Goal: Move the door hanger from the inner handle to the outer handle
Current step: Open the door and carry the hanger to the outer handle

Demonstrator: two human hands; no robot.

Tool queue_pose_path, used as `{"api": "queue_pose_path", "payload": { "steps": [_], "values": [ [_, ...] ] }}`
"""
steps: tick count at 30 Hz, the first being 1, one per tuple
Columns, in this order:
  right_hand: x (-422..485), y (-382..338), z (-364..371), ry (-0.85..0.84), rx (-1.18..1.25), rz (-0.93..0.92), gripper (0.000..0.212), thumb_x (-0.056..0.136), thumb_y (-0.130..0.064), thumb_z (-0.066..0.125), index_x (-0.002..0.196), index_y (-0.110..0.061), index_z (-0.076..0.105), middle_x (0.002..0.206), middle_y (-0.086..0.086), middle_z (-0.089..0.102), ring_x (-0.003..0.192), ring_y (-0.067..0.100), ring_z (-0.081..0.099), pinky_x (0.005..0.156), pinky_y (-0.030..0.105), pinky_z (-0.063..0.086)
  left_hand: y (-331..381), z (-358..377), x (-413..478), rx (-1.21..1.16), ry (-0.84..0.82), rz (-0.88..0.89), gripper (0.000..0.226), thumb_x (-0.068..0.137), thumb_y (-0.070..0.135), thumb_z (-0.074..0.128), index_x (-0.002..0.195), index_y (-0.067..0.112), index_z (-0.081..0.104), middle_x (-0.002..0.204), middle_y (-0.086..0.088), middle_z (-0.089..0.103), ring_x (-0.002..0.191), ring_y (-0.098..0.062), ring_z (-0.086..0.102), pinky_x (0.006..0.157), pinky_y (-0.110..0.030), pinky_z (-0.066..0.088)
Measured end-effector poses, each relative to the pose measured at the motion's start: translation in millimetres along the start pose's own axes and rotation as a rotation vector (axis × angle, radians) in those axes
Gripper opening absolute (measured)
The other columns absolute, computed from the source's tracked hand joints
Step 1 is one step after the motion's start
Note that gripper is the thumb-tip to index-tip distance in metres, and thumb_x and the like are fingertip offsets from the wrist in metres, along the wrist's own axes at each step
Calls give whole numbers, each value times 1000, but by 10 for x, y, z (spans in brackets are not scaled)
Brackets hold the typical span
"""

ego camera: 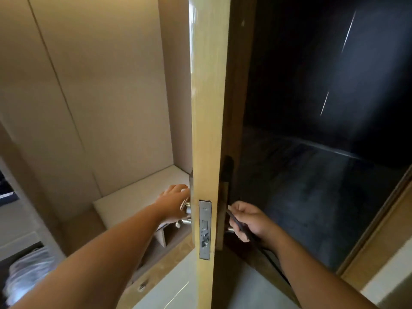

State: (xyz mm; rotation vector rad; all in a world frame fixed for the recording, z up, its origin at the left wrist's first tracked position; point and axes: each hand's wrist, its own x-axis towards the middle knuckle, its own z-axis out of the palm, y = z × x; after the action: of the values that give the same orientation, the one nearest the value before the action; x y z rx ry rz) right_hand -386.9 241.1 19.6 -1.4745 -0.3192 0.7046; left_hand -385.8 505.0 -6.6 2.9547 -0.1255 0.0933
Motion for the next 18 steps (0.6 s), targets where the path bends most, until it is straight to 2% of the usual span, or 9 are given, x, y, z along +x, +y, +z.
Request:
{"api": "queue_pose_path", "payload": {
  "steps": [3,5,7,10,13,16,18],
  "values": [
    [167,-55,362,46,44,-45,17,93,-15,48,79,-10,56,44,-2,55,32,7,50,32,15,40,-331,-147,-154,-114,30,-48,58,71,32,75,124,27,52,134,-1,49,124,-25,38,98,-41,32],
    [264,-66,543,71,41,-54,23,92,-21,51,71,-11,55,43,-2,48,33,10,43,34,16,38,-480,-256,-229,-187,58,-71,39,72,23,75,107,25,59,114,-3,59,110,-26,52,87,-33,38],
    [379,-70,736,107,19,-65,31,92,-28,51,66,-12,54,39,-4,44,31,10,40,34,17,39,-654,-350,-306,-208,53,-99,29,74,17,73,101,22,61,107,-4,64,101,-26,58,83,-34,45],
    [571,-48,967,202,-22,-35,35,91,-37,51,70,-13,65,40,-5,45,34,10,45,40,21,43,-959,-466,-458,-268,34,-179,32,78,15,70,109,16,59,114,-9,64,105,-26,58,93,-45,46],
    [731,9,1107,266,-100,-12,39,89,-45,51,70,-15,65,44,-6,47,40,10,48,53,25,42,-1230,-602,-600,-374,11,-237,29,78,6,64,104,17,58,109,-6,63,104,-24,56,94,-42,45],
    [915,77,1284,330,-190,10,43,86,-53,49,66,-18,63,55,-2,52,57,18,52,67,33,41,-1512,-765,-719,-529,-9,-325,33,73,-2,61,98,19,54,98,-5,59,100,-26,56,94,-47,47],
    [1033,128,1391,361,-198,24,44,85,-56,47,69,-18,63,67,3,57,71,24,58,76,38,45,-1632,-823,-756,-582,-21,-348,42,71,-4,62,108,12,53,106,-13,59,104,-31,57,95,-51,47]
  ]
}}
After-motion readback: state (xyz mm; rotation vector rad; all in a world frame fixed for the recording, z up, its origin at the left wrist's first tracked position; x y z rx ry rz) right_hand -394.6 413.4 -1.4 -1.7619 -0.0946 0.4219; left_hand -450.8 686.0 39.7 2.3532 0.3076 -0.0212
